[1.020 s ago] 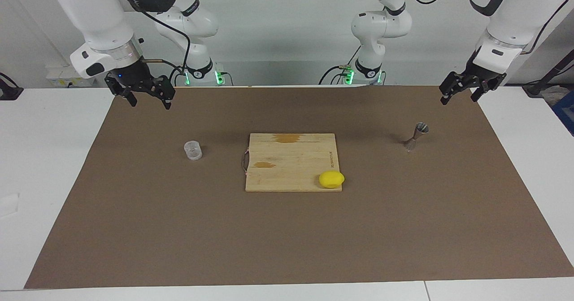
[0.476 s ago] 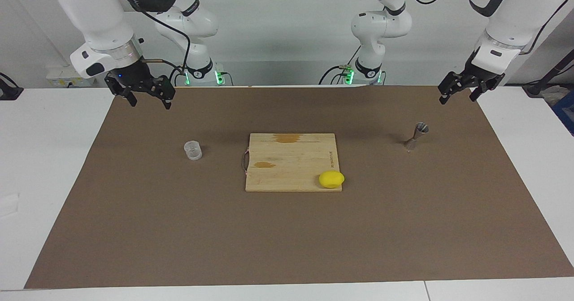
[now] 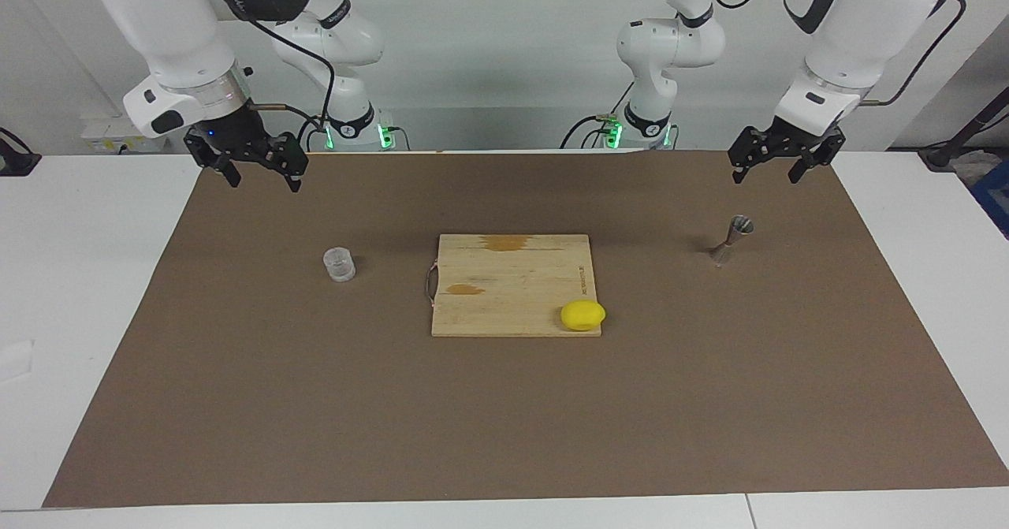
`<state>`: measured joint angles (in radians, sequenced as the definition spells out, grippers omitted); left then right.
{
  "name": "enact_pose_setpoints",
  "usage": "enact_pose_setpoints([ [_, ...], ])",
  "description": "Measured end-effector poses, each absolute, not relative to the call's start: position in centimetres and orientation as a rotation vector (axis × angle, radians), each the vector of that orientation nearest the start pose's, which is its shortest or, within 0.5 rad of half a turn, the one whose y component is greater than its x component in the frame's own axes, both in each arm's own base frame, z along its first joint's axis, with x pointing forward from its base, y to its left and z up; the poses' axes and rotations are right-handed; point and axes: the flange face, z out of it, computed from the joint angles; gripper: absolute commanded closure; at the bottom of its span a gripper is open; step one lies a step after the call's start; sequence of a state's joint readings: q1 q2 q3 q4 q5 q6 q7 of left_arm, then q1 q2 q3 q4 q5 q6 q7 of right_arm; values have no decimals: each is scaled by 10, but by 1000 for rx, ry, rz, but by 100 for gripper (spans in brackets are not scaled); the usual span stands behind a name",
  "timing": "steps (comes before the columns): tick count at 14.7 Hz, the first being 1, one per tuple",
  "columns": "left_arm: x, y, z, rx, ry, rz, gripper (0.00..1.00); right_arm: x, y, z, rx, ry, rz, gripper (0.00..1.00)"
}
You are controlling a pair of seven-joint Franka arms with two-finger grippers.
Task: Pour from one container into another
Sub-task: 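Move the left gripper down toward the small dark cup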
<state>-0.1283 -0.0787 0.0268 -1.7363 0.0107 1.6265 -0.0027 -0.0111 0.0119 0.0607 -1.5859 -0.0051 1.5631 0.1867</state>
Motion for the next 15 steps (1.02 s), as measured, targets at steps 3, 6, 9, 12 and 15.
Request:
enact_pose_setpoints([
  [3,523,-50,591,-3123,153,113,0,556,27,610,-3142,216,53,1],
  [6,519,-46,595,-3131,155,114,0,556,27,610,-3142,216,53,1],
  [9,519,-30,596,-3197,276,108,0,556,27,610,-3142,216,53,0],
  [12,520,2,596,-3291,414,71,0,556,27,610,-3142,216,53,1],
  [15,520,40,585,-3372,585,-12,0,556,27,610,-3142,216,53,1],
])
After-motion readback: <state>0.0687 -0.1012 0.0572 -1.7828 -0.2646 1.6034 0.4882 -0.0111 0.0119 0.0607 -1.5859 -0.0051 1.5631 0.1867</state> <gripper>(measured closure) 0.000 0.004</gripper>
